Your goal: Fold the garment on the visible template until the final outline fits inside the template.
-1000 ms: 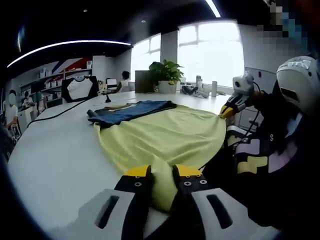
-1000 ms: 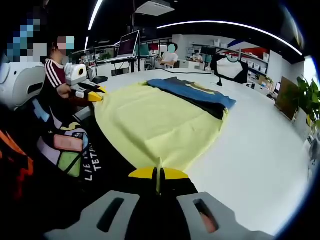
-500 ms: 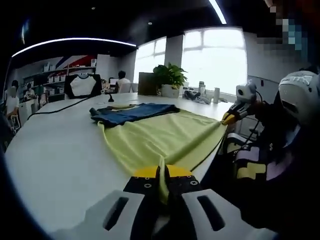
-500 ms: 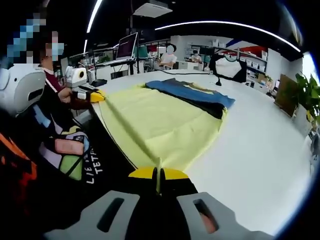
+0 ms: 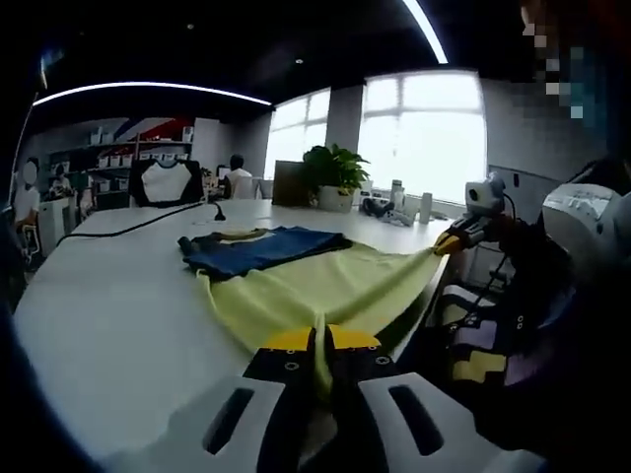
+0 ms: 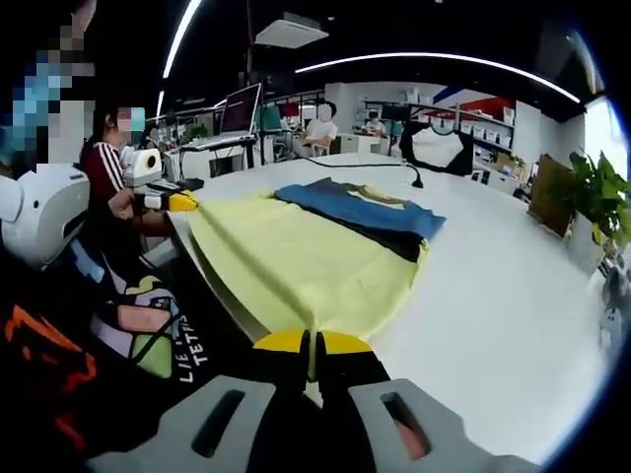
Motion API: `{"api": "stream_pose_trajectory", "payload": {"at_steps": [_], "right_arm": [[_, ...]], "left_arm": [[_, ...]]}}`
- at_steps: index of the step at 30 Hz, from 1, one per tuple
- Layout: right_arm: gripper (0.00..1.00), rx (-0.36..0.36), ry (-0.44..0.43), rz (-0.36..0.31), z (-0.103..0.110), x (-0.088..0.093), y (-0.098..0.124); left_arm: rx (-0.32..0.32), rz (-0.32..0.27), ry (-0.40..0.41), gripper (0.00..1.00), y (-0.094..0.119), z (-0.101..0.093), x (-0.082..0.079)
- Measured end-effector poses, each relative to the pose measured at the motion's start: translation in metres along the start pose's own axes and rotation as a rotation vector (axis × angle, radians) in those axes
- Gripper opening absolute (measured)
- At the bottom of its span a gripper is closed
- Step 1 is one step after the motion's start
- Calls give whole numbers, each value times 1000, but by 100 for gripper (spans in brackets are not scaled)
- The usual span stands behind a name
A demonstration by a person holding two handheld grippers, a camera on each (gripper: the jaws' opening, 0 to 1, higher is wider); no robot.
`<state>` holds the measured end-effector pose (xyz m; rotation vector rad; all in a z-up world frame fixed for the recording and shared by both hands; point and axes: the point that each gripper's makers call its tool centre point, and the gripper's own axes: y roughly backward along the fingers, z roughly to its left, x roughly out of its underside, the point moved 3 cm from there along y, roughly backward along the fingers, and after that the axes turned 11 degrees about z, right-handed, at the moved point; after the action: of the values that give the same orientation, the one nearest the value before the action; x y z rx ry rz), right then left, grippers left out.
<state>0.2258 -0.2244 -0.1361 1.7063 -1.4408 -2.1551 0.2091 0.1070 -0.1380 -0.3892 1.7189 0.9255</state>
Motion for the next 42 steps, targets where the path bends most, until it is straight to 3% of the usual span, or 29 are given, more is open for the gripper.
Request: {"api": "stream_pose_trajectory", "payload": {"at_steps": [7, 15, 23, 29, 32, 42], "right_arm": [[0, 36, 39, -23, -1, -13, 13], [0, 109, 142, -105, -5, -55, 38], [0, 145, 196, -136, -9, -77, 46], [0, 166, 212, -167, -19, -93, 49], [0, 182, 223, -188, -28, -107, 50], [0, 212, 247, -218, -54, -143, 46]], "left_arm": [[5, -47, -6, 3, 9, -5, -19], [-1, -79, -9, 4, 19, -7, -37], [20, -121, 41, 4, 27, -7, -58], [24, -158, 23, 4, 31, -5, -79], [1, -167, -27, 4, 29, 0, -93], [-31, -158, -55, 4, 22, 23, -125]]}}
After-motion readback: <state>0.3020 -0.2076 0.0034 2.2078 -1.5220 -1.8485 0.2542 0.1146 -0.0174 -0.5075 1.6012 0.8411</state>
